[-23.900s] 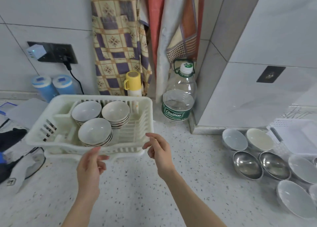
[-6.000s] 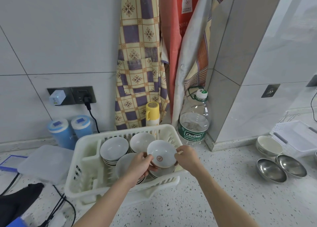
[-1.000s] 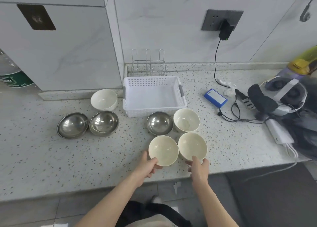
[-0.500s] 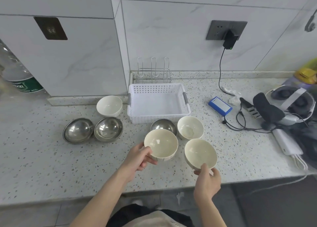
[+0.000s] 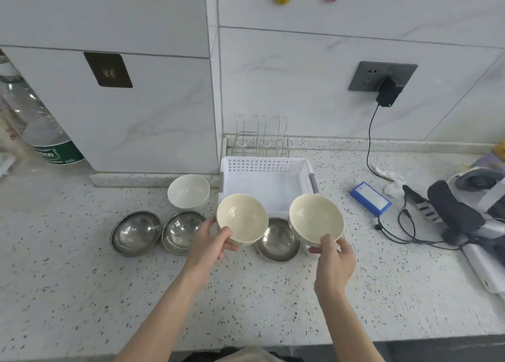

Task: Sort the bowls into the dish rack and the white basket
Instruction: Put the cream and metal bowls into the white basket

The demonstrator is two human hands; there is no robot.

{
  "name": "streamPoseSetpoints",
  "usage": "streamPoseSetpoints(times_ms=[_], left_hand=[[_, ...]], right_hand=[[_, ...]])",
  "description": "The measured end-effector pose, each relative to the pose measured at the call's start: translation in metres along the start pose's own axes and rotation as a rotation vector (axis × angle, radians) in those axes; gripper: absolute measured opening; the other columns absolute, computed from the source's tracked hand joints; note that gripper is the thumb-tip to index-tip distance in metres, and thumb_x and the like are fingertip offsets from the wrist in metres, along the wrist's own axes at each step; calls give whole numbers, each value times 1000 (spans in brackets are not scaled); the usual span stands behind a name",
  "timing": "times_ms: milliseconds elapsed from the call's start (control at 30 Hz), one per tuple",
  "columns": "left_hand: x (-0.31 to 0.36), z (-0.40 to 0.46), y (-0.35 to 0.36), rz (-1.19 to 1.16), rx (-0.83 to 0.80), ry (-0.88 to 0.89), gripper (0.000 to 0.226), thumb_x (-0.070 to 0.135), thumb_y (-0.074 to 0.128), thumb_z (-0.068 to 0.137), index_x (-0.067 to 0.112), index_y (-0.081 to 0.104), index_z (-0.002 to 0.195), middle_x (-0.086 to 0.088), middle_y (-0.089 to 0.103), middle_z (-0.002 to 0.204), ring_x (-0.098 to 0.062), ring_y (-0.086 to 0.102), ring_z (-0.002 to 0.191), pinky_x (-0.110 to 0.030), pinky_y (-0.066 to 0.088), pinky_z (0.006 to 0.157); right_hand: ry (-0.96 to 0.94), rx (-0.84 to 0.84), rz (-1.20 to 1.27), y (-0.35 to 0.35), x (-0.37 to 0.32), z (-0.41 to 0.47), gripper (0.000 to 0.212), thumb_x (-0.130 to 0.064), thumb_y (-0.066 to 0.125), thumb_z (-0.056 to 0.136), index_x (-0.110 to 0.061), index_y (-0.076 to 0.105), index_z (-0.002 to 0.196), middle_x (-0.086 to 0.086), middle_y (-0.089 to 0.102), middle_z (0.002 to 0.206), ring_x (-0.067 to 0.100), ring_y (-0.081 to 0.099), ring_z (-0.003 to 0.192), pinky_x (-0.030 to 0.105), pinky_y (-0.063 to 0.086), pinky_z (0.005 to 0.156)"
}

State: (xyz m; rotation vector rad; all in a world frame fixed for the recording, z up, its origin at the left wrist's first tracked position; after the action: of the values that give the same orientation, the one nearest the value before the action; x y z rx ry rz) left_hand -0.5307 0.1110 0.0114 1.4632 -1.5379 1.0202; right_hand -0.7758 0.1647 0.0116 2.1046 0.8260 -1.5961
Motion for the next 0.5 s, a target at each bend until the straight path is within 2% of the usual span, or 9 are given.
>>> streamPoseSetpoints(times_ms=[67, 133, 233, 300, 433, 500], left_hand=[[5, 7, -4, -15, 23, 7, 40, 11, 59, 88, 24, 56, 126, -9, 76, 74, -18, 75, 67, -15, 32, 36], [9, 13, -8, -17, 37, 19, 35, 12, 59, 88, 28, 59, 119, -9, 76, 73, -20, 75, 70, -14, 32, 36], [17, 29, -16, -14, 73, 15, 28, 13, 61, 87, 28, 62, 111, -8, 75, 71, -21, 75, 70, -15, 30, 35], [24, 43, -19, -24, 103, -2, 28, 14, 61, 88, 31, 61, 110, -9, 75, 71, -18, 74, 67, -16, 29, 36], [33, 68, -24, -65, 150, -11, 34, 17, 59, 90, 37, 54, 117, -14, 75, 71, -11, 67, 54, -17, 29, 37], [33, 77, -27, -86, 169, -8, 38, 17, 60, 90, 31, 53, 125, -17, 75, 71, -9, 57, 44, -18, 27, 37]], right_hand=[[-70, -53, -80, 17, -13, 11, 31, -29, 54, 74, -14, 65, 100, 11, 70, 72, -2, 63, 55, 23, 38, 56], [-118, -92, -235, 35, -21, 23, 40, -39, 52, 74, -20, 62, 108, 2, 72, 69, -2, 64, 61, 23, 35, 56], [-128, -203, -365, 68, -24, 40, 41, -42, 54, 80, -26, 58, 117, -7, 72, 64, 7, 66, 72, 29, 43, 61], [-131, -255, -349, 94, -27, 52, 37, -34, 55, 82, -23, 58, 118, -4, 71, 62, 12, 68, 72, 30, 45, 60], [-149, -286, -421, 136, -31, 73, 45, -30, 56, 87, -24, 42, 130, 2, 73, 78, 4, 63, 69, 26, 40, 57], [-141, -309, -492, 152, -28, 82, 46, -31, 55, 88, -21, 39, 130, 6, 72, 84, 13, 65, 76, 30, 43, 60]])
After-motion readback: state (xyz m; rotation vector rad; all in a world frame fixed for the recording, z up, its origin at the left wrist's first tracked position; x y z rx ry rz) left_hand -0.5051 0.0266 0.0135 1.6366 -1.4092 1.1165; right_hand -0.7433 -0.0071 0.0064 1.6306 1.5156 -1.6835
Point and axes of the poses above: each hand's wrist, its own z-axis towards the middle knuckle, its own y-axis out of the palm, x = y × z, the point moved 3 cm from there along z, towards the middle knuckle
